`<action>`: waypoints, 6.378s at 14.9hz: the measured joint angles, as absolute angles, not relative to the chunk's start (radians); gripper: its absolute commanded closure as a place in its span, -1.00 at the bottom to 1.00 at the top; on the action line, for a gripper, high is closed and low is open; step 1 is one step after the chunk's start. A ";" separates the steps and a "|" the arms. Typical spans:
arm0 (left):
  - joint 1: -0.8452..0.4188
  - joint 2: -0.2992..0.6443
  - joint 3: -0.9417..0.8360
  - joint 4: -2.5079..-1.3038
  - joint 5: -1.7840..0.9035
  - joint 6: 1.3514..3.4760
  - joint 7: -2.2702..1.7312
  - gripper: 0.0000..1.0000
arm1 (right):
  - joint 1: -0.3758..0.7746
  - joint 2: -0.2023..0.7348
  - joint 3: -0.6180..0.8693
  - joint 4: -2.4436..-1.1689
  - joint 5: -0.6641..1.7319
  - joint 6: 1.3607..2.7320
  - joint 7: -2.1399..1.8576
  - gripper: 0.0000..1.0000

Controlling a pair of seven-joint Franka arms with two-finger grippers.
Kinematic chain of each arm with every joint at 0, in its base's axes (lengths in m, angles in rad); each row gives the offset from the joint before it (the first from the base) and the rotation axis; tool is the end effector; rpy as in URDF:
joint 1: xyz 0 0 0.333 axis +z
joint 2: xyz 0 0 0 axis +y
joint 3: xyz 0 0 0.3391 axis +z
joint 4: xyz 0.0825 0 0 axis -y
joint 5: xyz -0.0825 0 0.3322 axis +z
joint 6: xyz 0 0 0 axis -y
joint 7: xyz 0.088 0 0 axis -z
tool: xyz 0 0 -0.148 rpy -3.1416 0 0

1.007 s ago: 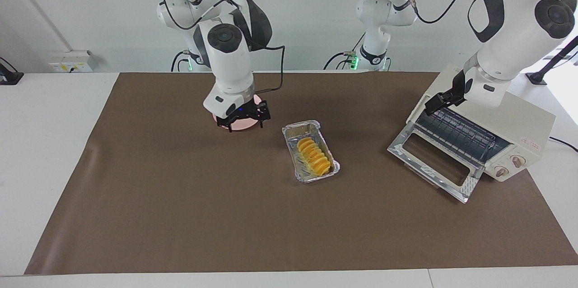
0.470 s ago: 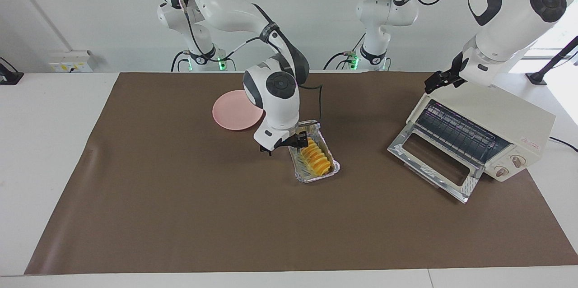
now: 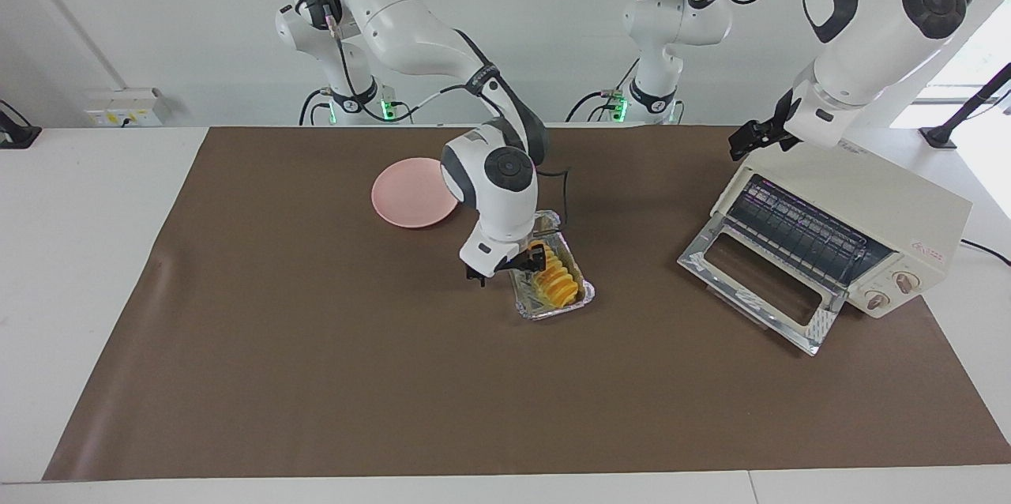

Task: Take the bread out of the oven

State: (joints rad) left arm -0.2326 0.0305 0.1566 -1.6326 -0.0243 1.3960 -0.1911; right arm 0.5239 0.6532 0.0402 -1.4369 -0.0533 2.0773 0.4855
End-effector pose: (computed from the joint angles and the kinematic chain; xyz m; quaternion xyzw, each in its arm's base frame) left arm 0.4752 -0.0412 0.5552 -0.9894 -0.0568 0.1331 0.0080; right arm 0.5858 0.3591 0.3101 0.9988 0.0483 0.0002 0.0126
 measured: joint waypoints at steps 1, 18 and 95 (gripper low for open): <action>-0.229 0.026 0.151 -1.639 -0.024 1.403 -0.185 -1.00 | 0.523 0.655 0.040 -1.437 -0.060 2.079 0.479 -0.54; -0.158 0.015 0.075 -1.613 -0.019 1.446 -0.056 -1.00 | 0.513 0.652 0.038 -1.349 -0.043 1.949 0.468 1.00; -0.134 0.017 0.071 -1.615 -0.019 1.446 -0.053 -1.00 | 0.175 0.589 0.018 -1.322 -0.008 1.789 0.311 1.00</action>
State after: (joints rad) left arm -0.1337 0.0168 0.0708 -1.6150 -0.0186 1.4458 -0.0526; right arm 0.1753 0.5891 0.0182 -1.3218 -0.0085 1.7888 0.3106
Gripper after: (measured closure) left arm 0.000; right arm 0.899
